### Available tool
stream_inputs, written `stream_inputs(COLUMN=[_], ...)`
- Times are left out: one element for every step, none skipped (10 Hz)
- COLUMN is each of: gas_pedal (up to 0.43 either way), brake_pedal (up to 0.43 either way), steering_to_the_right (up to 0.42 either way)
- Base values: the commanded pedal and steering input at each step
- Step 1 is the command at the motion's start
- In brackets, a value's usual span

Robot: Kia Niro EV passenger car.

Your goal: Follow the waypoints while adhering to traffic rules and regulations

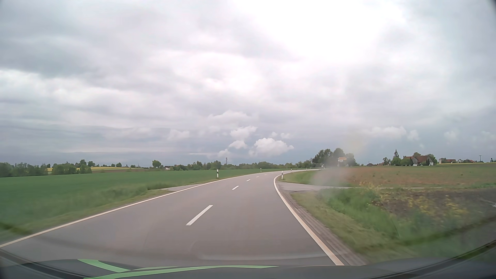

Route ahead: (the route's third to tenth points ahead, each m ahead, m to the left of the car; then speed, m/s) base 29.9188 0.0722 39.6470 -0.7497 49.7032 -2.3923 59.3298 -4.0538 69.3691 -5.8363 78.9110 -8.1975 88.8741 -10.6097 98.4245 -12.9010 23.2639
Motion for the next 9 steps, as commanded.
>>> stream_inputs(gas_pedal=[0.311, 0.311, 0.311, 0.311, 0.311, 0.311, 0.311, 0.311, 0.311], brake_pedal=[0.000, 0.000, 0.000, 0.000, 0.000, 0.000, 0.000, 0.000, 0.000], steering_to_the_right=[0.021, 0.020, 0.019, 0.019, 0.019, 0.019, 0.019, 0.019, 0.019])
